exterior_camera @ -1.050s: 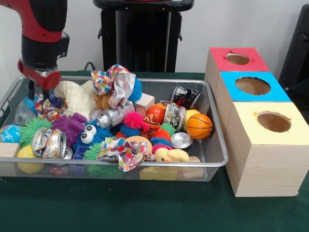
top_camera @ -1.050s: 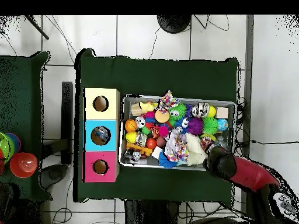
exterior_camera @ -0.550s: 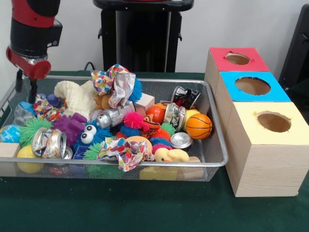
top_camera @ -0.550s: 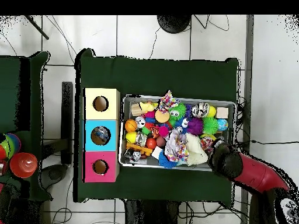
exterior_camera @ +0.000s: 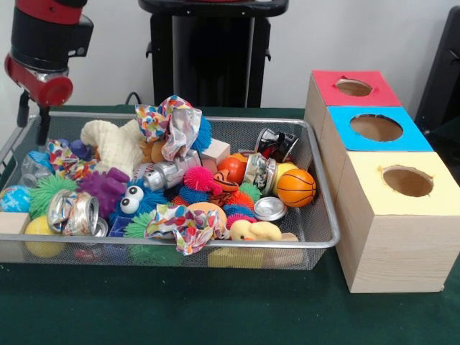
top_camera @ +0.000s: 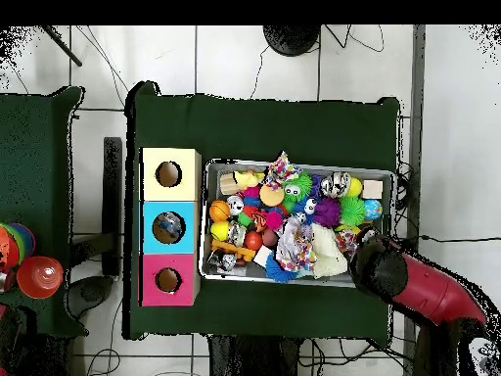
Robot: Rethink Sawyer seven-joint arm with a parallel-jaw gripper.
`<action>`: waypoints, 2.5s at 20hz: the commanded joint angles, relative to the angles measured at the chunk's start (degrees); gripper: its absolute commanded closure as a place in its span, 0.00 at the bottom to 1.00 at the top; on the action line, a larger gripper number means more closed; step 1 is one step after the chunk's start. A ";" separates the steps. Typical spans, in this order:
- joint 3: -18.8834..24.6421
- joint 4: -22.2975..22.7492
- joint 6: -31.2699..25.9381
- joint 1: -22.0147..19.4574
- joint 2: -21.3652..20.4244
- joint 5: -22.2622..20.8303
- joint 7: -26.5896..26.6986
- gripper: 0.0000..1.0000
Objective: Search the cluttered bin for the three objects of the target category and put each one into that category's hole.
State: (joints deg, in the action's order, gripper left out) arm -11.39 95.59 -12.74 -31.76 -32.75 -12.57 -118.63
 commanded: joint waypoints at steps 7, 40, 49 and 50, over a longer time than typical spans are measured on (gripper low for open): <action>-4.53 -0.27 -2.68 5.53 11.74 13.02 -16.80 0.00; -10.50 0.97 -28.14 11.08 11.38 36.09 -22.40 0.00; -9.91 9.09 -28.06 13.23 6.16 39.69 -23.43 0.00; -10.52 9.55 -29.23 13.93 5.21 39.85 -23.80 0.00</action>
State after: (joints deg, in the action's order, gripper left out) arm -24.50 97.33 -35.09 -19.82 -23.51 22.75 -125.40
